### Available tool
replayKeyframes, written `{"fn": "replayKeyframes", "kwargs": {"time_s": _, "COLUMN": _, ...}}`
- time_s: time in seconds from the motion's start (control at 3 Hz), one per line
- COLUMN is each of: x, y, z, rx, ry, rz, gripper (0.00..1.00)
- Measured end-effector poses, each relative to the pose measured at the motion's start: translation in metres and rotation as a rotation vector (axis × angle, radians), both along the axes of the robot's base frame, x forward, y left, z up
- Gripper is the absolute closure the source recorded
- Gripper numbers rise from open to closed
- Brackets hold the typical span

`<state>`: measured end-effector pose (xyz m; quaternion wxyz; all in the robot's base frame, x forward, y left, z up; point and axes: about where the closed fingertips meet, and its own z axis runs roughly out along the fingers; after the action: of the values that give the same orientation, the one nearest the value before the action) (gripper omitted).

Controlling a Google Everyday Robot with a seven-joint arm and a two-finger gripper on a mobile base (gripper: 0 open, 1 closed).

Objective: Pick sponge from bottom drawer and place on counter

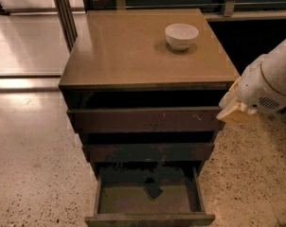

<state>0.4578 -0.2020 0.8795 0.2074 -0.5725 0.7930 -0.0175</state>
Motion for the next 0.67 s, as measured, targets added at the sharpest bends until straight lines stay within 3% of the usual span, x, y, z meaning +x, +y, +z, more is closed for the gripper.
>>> {"fn": "replayKeyframes", "kwargs": {"time_s": 0.33, "x": 0.023, "y": 0.018, "z": -0.069, "rx": 0.046, "ry": 0.003, "rz": -0.007, "gripper": 0.87}}
{"fn": "replayKeyframes", "kwargs": {"time_s": 0.67, "x": 0.056, "y": 0.033, "z": -0.142, "rx": 0.118, "ry": -0.003, "rz": -0.054, "gripper": 1.0}}
